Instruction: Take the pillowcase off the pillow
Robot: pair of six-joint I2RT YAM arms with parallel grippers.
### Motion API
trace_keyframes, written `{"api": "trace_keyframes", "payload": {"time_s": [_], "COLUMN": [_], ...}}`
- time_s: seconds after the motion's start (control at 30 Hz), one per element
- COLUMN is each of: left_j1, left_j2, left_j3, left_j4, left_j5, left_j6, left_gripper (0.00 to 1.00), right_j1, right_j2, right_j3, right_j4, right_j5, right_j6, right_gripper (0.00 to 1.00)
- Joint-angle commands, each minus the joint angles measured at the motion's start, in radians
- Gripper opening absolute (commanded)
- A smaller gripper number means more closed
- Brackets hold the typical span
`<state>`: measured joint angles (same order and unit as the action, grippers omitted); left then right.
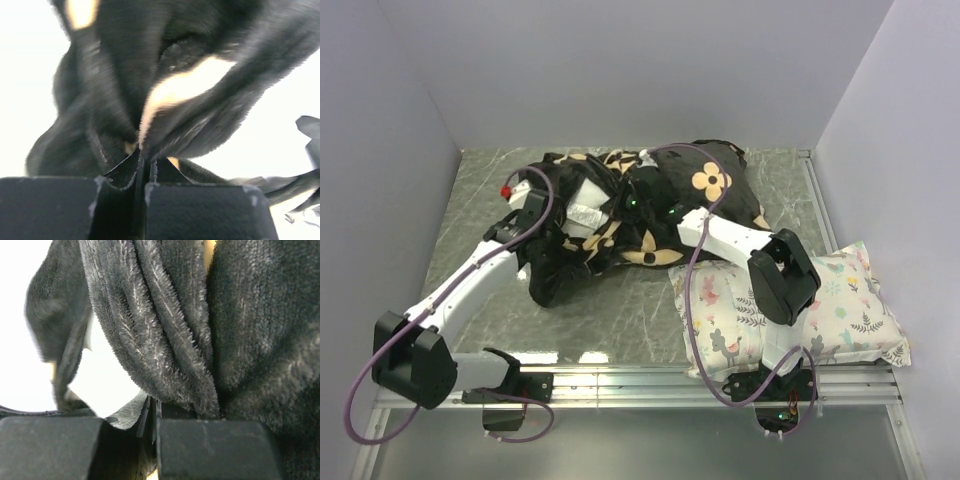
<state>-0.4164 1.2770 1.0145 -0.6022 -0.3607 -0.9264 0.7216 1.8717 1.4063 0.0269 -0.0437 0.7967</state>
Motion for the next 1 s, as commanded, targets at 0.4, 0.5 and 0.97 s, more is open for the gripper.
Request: {"api": "trace_keyframes", "payload": {"time_s": [0.4, 0.5, 0.97], "left_j1": [0.325, 0.338, 0.286], "left_j2": [-0.064, 0.005, 0.13], "left_j3": [-0.325, -0.407, -0.439], "left_j4": [0.071, 0.171, 0.32], "left_j5": [0.201, 0.256, 0.279], "left_j6": [-0.025, -0.058, -0.077], "left_gripper": [0.0, 0.0, 0.01], "right_j1": [-0.251, -0.264, -0.053], "right_j2": [-0.097, -0.114, -0.132], "right_j3": [0.141, 0.129, 0.115], "right_j4": [-0.148, -0.142, -0.217], "right_j5": [0.114, 0.097, 0.128], "right_j6": [0.024, 0.021, -0.31], "right_gripper": [0.0, 0.0, 0.0]}}
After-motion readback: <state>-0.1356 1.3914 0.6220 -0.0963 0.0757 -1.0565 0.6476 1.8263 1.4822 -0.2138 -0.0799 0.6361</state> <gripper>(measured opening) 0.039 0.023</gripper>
